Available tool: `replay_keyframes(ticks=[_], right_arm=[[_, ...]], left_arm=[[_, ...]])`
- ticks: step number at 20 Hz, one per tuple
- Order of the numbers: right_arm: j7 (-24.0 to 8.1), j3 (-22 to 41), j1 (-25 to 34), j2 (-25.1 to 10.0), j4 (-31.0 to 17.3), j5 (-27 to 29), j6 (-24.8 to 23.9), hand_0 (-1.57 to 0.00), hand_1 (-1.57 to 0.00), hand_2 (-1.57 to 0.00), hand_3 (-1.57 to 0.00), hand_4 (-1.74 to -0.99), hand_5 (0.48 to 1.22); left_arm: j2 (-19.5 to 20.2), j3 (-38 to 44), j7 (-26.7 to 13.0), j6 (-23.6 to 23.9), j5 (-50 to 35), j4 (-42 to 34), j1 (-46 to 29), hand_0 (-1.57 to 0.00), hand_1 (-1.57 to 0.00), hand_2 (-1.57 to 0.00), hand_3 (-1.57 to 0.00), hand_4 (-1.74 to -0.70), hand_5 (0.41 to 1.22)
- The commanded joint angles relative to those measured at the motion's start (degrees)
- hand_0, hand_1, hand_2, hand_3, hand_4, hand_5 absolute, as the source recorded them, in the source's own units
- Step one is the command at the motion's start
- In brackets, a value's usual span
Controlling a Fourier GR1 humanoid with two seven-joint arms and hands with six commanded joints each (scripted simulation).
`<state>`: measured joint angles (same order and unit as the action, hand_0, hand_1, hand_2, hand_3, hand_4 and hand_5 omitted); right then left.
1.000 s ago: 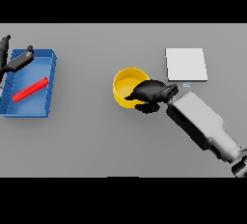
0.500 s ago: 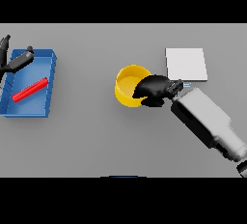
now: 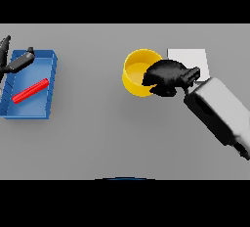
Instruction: Pick up the red beaker and tilt it to pour out 1 green nut into yellow bowl. Pick up the yellow bowl and place it on the metallic measuring scale.
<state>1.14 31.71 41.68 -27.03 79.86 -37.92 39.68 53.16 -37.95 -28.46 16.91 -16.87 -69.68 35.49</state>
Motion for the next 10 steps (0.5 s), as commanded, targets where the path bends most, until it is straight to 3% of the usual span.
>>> replay_keyframes(ticks=[1, 4, 6, 10], right_arm=[[-0.5, -0.3, -1.0, -0.7, 1.4, 0.5, 0.5, -1.57, -1.57, -1.56, -1.25, -1.72, 1.219], [0.1, -1.1, -1.3, -3.1, 3.5, 0.4, 0.1, -1.57, -1.57, -1.56, -1.24, -1.719, 1.22], [0.8, -2.0, -0.4, -4.9, 2.9, -0.1, -0.9, -1.57, -1.57, -1.57, -1.32, -1.72, 1.22], [1.6, -4.2, 1.2, -7.3, -2.1, -1.5, -4.9, -1.57, -1.57, -1.57, -1.26, -1.719, 1.221]], left_arm=[[0.1, 0.2, 0.0, -0.1, -0.1, 0.3, 0.3, 0.0, 0.0, 0.0, 0.0, -0.81, 0.723], [1.1, 0.4, 0.9, 0.3, 0.3, -0.5, -0.4, 0.0, 0.0, 0.0, 0.0, -0.8, 0.723], [1.3, 0.4, 0.3, 0.8, 0.0, -1.9, -0.7, 0.0, 0.0, 0.0, 0.0, -0.81, 0.735], [1.5, 0.0, -1.4, 1.1, 0.9, -1.9, 0.1, 0.0, 0.0, 0.0, 0.0, -0.8, 0.734]])
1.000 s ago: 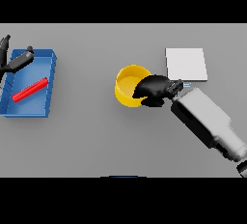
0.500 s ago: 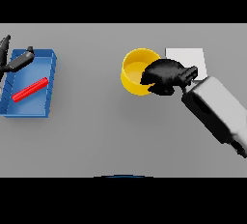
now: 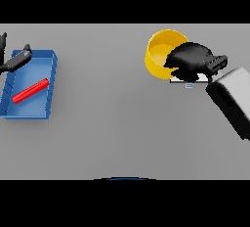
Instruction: Pick up the red beaker and tilt it to pour out 1 green nut into yellow bowl. Pick up the yellow bowl and place it on the metallic measuring scale.
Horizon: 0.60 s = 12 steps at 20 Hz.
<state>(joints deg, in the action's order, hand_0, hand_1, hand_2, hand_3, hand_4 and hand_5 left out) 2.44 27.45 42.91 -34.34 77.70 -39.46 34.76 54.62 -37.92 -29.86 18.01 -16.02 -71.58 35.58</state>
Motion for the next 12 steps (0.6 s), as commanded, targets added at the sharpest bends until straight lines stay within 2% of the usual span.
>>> replay_keyframes(ticks=[1, 4, 7, 8, 12], right_arm=[[0.4, -0.4, 0.6, -0.1, -1.7, -0.1, -0.6, -1.57, -1.57, -1.57, -1.24, -1.72, 1.221], [1.2, -2.2, 1.0, -0.9, -6.8, 0.6, -1.9, -1.57, -1.57, -1.57, -1.21, -1.72, 1.221], [1.1, -3.1, 1.3, -1.3, -11.9, 0.0, -4.7, -1.57, -1.57, -1.57, -1.18, -1.72, 1.221], [2.8, -3.0, 1.7, -1.3, -14.0, -0.2, -5.8, -1.57, -1.57, -1.57, -1.17, -1.72, 1.221], [4.0, -3.0, 3.4, -0.7, -22.4, -1.0, -9.2, -1.57, -1.57, -1.57, -1.23, -1.722, 1.221]], left_arm=[[0.2, 0.0, -0.6, -0.4, -0.3, -0.2, 0.0, 0.0, 0.0, 0.0, 0.0, -0.8, 0.735], [0.4, -0.4, -2.8, 0.3, -0.5, -2.3, -0.4, 0.0, 0.0, 0.0, 0.0, -0.82, 0.75], [0.4, -0.3, -2.7, 0.8, -0.3, -2.2, -0.8, 0.0, 0.0, 0.0, 0.0, -0.83, 0.769], [0.4, -0.2, -3.3, 0.6, -0.3, -1.8, -0.3, 0.0, 0.0, 0.0, 0.0, -0.83, 0.773], [1.1, 0.1, -2.7, -0.2, -0.7, -1.4, -0.7, 0.0, 0.0, 0.0, 0.0, -0.82, 0.763]])
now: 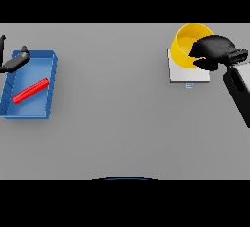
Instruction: Pick up the red beaker and tilt it to pour out 1 green nut into yellow bowl. Pick up the yellow bowl and place it on the metallic measuring scale.
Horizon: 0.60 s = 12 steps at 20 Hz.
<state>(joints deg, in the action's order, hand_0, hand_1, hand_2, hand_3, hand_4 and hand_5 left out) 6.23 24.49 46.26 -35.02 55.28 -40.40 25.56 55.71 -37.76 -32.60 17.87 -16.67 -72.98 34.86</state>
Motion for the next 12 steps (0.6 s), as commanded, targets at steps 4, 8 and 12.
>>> replay_keyframes(ticks=[4, 8, 12], right_arm=[[2.7, 1.0, 1.2, 1.9, -7.8, -0.9, -4.6, -1.57, -1.57, -1.57, -1.39, -1.724, 1.221], [2.7, 1.5, 2.3, 3.8, -12.8, -1.2, -6.7, -1.57, -1.52, -1.56, -1.48, -1.727, 1.221], [2.9, 1.8, 2.6, 4.7, -15.1, -0.7, -7.9, -1.57, -1.46, -1.57, -1.5, -1.724, 1.221]], left_arm=[[-0.1, -0.4, -0.9, 0.3, 0.4, -0.1, -0.2, 0.0, 0.0, 0.0, 0.0, -0.81, 0.753], [-0.6, -0.6, -0.3, 0.4, 0.8, 0.4, 0.3, 0.0, 0.0, 0.0, 0.0, -0.8, 0.733], [-0.6, 0.1, -0.6, -0.4, 0.1, 0.9, 1.2, 0.0, 0.0, 0.0, 0.0, -0.81, 0.734]])
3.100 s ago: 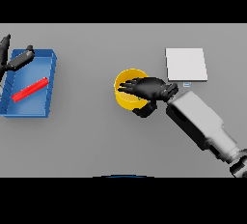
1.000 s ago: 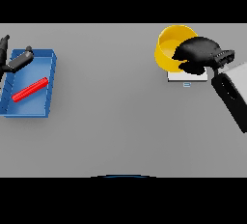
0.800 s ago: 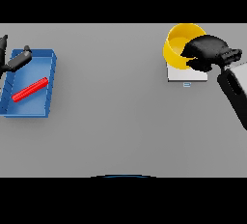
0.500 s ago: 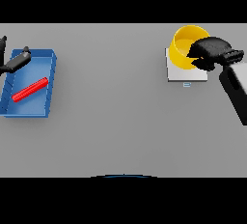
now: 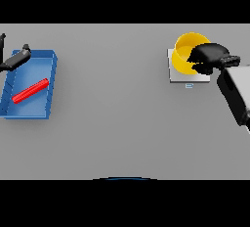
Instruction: Pick up the red beaker and tilt it to pour out 1 green nut into yellow bowl. Pick up the yellow bowl and place it on the metallic measuring scale.
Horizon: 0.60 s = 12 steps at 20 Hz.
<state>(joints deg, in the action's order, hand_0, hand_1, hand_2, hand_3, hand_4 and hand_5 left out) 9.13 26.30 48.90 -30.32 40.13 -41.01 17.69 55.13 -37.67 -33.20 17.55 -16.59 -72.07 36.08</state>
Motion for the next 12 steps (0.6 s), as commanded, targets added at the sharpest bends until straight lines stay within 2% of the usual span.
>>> replay_keyframes(ticks=[1, 3, 4, 5, 6, 8, 10, 12], right_arm=[[0.6, 0.1, 0.1, -0.1, -0.7, 0.1, 0.1, -1.55, -1.42, -1.57, -1.48, -1.721, 1.221], [0.1, 0.4, 0.8, 0.2, -2.1, 0.2, 0.9, -1.54, -1.41, -1.57, -1.17, -1.728, 1.221], [-0.3, -0.1, 1.3, 0.5, -2.5, 0.8, 1.4, -1.54, -1.44, -1.5, -1.02, -1.659, 1.221], [-0.7, -0.4, 1.9, 0.5, -3.2, 1.1, 1.8, -1.52, -1.35, -1.35, -0.91, -1.596, 1.134], [-0.4, -0.6, 1.6, 0.1, -2.9, 1.4, 2.2, -1.22, -1.08, -1.13, -0.82, -1.548, 1.053], [0.4, -0.5, 2.1, 0.5, -4.2, 1.3, 2.3, -0.78, -0.69, -0.81, -0.71, -1.47, 0.928], [0.8, -0.4, 2.1, 0.3, -4.6, 1.4, 3.1, -0.5, -0.44, -0.6, -0.64, -1.425, 0.851], [1.5, -0.1, 2.1, 0.8, -5.1, 1.2, 2.8, -0.32, -0.28, -0.45, -0.57, -1.397, 0.799]], left_arm=[[0.0, 0.0, 0.5, -0.5, 0.0, 0.5, 0.2, 0.0, 0.0, 0.0, 0.0, -0.81, 0.734], [0.0, -0.2, 0.8, -0.1, 0.2, -0.3, -0.2, 0.0, 0.0, 0.0, 0.0, -0.81, 0.74], [-0.4, -0.4, 0.1, -0.2, 0.1, 0.0, 0.1, 0.0, 0.0, 0.0, 0.0, -0.81, 0.745], [-0.7, -0.6, 0.0, -0.1, 0.2, 0.1, 0.0, 0.0, 0.0, 0.0, 0.0, -0.81, 0.745], [-0.7, -0.6, 0.1, 0.2, 0.2, 0.0, -0.6, 0.0, 0.0, 0.0, 0.0, -0.81, 0.744], [-1.2, -0.5, -0.4, -0.1, 0.2, 1.1, 0.3, 0.0, 0.0, 0.0, 0.0, -0.81, 0.745], [-1.1, -0.7, -0.4, -0.6, 0.6, 1.5, 0.7, 0.0, 0.0, 0.0, 0.0, -0.81, 0.74], [-1.4, -0.5, 0.5, -0.7, 0.4, 2.2, 0.8, 0.0, 0.0, 0.0, 0.0, -0.81, 0.739]])
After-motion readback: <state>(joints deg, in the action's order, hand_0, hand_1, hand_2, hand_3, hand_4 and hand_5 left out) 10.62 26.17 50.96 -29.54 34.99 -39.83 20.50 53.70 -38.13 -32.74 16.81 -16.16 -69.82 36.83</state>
